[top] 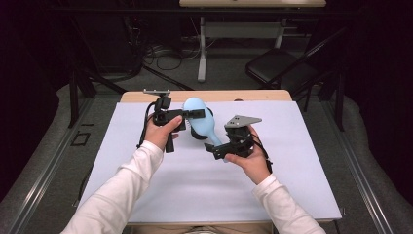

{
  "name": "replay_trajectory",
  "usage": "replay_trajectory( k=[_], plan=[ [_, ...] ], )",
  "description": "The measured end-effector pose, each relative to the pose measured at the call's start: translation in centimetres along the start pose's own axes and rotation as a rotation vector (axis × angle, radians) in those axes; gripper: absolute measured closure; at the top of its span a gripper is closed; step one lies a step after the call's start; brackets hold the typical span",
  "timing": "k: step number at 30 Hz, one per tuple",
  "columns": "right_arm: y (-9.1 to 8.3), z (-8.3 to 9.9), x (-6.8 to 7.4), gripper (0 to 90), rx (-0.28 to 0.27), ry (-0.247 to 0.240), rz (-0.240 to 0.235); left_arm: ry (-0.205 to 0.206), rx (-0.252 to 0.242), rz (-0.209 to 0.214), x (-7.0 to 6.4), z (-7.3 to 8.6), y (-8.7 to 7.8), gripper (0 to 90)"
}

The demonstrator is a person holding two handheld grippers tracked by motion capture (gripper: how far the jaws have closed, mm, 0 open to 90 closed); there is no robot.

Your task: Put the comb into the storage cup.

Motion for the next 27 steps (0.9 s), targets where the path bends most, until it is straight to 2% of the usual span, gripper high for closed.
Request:
replay_trajectory(
  k=[2, 12, 14, 19, 23, 27],
  plan=[
    [-0.04, 0.00, -0.03, 0.0, 0.001, -0.005, 0.021, -0.002, -0.001, 0.002, -0.01, -0.03, -0.04, 50.3],
    [-0.23, -0.08, 0.31, 0.0, -0.003, -0.004, -0.002, 0.009, -0.003, -0.005, 0.16, -0.12, -0.21, 50.3],
    [-0.30, -0.10, 0.27, 0.0, -0.005, -0.003, -0.001, -0.003, -0.005, -0.007, 0.14, -0.14, -0.24, 50.3],
    [-0.53, -0.16, 0.17, 0.0, -0.009, 0.003, 0.007, 0.009, -0.008, -0.012, 0.30, -0.21, -0.28, 50.3],
    [-0.62, -0.21, 0.04, 0.0, -0.006, 0.007, 0.008, -0.006, -0.014, -0.015, 0.25, -0.26, -0.30, 50.2],
    [-0.66, -0.19, -0.02, 0.0, -0.004, 0.005, 0.019, -0.004, -0.014, -0.012, 0.28, -0.27, -0.30, 50.2]
  ],
)
Point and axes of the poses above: each handheld gripper's, and its own axes: y roughly forward along the jaws, z roughly out of its underside, x roughly to its left, the point moved 4 cm from there along y, roughly forward along the jaws, and after that the axes turned 9 degrees about -z, right-handed, at the moved point
